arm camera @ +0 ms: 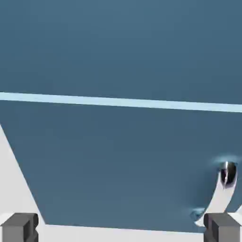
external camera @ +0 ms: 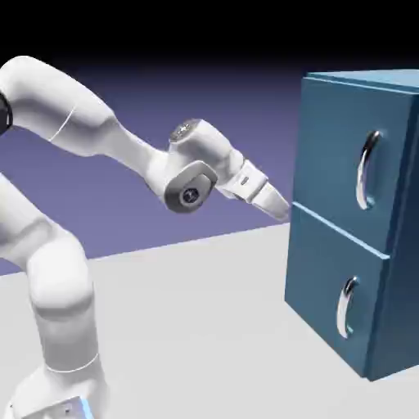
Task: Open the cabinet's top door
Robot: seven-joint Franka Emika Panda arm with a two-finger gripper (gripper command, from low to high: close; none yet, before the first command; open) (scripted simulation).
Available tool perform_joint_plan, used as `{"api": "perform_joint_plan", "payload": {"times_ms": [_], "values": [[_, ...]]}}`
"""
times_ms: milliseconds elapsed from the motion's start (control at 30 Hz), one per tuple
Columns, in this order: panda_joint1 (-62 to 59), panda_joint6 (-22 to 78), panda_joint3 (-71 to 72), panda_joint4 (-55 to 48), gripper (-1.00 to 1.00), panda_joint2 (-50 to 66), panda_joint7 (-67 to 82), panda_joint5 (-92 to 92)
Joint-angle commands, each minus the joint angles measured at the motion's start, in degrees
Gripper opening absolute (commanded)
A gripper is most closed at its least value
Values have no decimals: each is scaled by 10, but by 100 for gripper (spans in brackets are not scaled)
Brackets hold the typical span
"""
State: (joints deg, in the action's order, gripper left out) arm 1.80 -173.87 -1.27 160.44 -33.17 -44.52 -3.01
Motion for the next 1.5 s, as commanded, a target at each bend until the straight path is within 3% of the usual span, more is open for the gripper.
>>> {"api": "perform_joint_plan", "payload": {"times_ms": [0,1467], "values": [[9,1,-11,-5,0,-4,-17,-25],[416,50,-472,-210,0,-190,-768,-1121]]}}
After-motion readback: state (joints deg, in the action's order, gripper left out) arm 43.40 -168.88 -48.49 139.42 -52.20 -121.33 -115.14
